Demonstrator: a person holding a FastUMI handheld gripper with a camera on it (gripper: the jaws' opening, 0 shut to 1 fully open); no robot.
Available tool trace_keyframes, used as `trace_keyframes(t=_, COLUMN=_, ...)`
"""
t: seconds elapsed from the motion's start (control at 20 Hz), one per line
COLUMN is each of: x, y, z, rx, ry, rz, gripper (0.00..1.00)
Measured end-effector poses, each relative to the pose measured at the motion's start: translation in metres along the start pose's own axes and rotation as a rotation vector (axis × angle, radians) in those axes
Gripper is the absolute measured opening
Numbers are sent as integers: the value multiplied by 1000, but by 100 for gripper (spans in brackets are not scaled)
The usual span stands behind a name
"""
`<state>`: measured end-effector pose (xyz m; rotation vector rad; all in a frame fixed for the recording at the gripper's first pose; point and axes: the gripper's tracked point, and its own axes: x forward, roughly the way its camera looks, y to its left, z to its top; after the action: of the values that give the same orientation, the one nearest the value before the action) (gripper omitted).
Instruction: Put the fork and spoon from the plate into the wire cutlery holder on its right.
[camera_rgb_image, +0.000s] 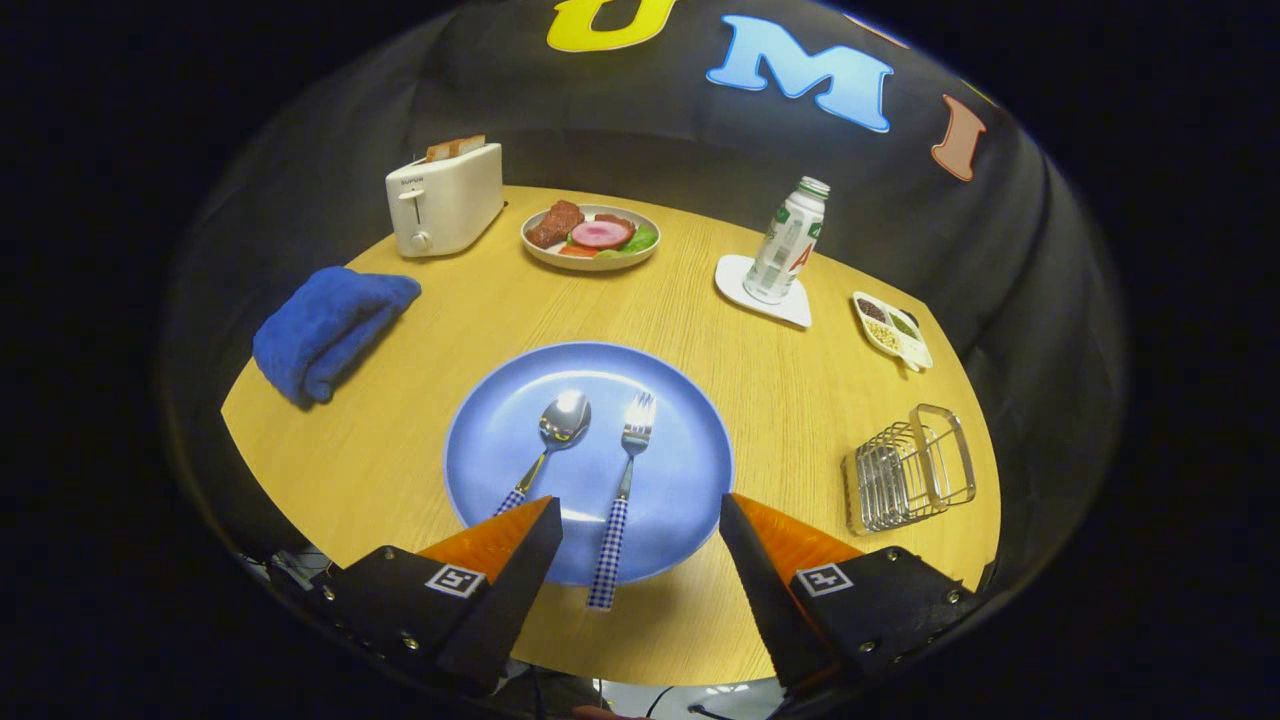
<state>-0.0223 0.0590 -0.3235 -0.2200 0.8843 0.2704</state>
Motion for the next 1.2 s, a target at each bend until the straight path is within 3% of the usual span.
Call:
trace_keyframes(t=0.2, x=10, y=2, z=-7, rx=-13, ry=47, rz=-5, gripper=97)
trace_keyframes(t=0.35, x=18, y=7, z=-12, rx=-8, ry=91, rz=18, gripper=81)
trace_keyframes(t=0.4, x=22, y=5, z=-17, rx=-13, ry=111, rz=13, gripper=81)
trace_keyframes(t=0.45, x=24, y=8, z=-18, rx=-9, ry=129, rz=24, gripper=70)
trace_keyframes(t=0.6, x=26, y=10, z=-28, rx=13, ry=196, rz=31, gripper=56)
trace_keyframes(t=0.8, x=30, y=6, z=-29, rx=-32, ry=258, rz=13, gripper=56)
trace_keyframes(t=0.85, x=104, y=-2, z=-74, rx=-43, ry=272, rz=-3, gripper=35)
trace_keyframes(t=0.9, x=56, y=-7, z=-43, rx=-33, ry=294, rz=22, gripper=13)
trace_keyframes(t=1.05, x=85, y=-22, z=-45, rx=-12, ry=312, rz=66, gripper=14)
trace_keyframes(t=1.2, x=72, y=-18, z=-39, rx=-42, ry=304, rz=97, gripper=14)
